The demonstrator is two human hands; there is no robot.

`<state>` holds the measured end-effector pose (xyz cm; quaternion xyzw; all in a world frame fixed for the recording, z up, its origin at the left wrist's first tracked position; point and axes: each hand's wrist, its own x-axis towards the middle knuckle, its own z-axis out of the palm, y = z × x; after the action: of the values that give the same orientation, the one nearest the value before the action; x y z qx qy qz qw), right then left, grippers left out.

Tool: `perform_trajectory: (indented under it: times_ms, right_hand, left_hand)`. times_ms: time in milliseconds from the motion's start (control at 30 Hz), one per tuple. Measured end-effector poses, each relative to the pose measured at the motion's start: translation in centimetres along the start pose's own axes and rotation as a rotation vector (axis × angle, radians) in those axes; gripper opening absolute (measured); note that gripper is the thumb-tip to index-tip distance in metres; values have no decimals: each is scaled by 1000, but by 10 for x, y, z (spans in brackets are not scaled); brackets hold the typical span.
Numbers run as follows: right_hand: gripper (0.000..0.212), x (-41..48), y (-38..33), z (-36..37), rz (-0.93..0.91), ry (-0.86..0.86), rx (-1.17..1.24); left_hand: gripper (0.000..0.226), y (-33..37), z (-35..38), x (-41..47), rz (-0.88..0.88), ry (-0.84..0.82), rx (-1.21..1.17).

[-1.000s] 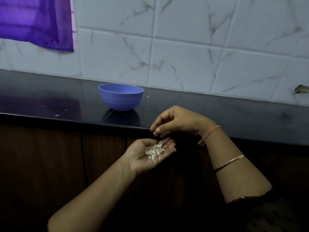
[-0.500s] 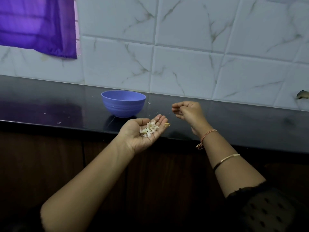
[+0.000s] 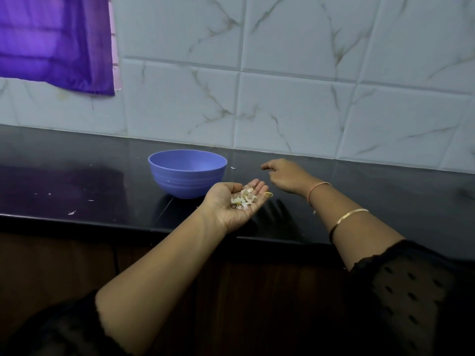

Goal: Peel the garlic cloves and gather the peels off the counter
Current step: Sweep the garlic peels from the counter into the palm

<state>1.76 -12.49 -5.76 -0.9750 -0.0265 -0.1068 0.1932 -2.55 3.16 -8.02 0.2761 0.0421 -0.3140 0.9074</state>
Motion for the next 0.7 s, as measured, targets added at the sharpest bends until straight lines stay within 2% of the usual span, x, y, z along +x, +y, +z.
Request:
perform_trajectory:
  times_ms: [267, 500, 700]
  right_hand:
    - [49, 50, 0, -1, -73, -210, -101]
    - [47, 84, -4, 9, -120, -204, -138]
    - [43, 102, -1, 28, -136, -277, -188]
  left_hand:
    - [34, 6, 2, 21, -22, -25, -9]
    - [33, 6, 0, 28, -21, -75, -49]
    - [33, 5, -2, 32, -3, -78, -68]
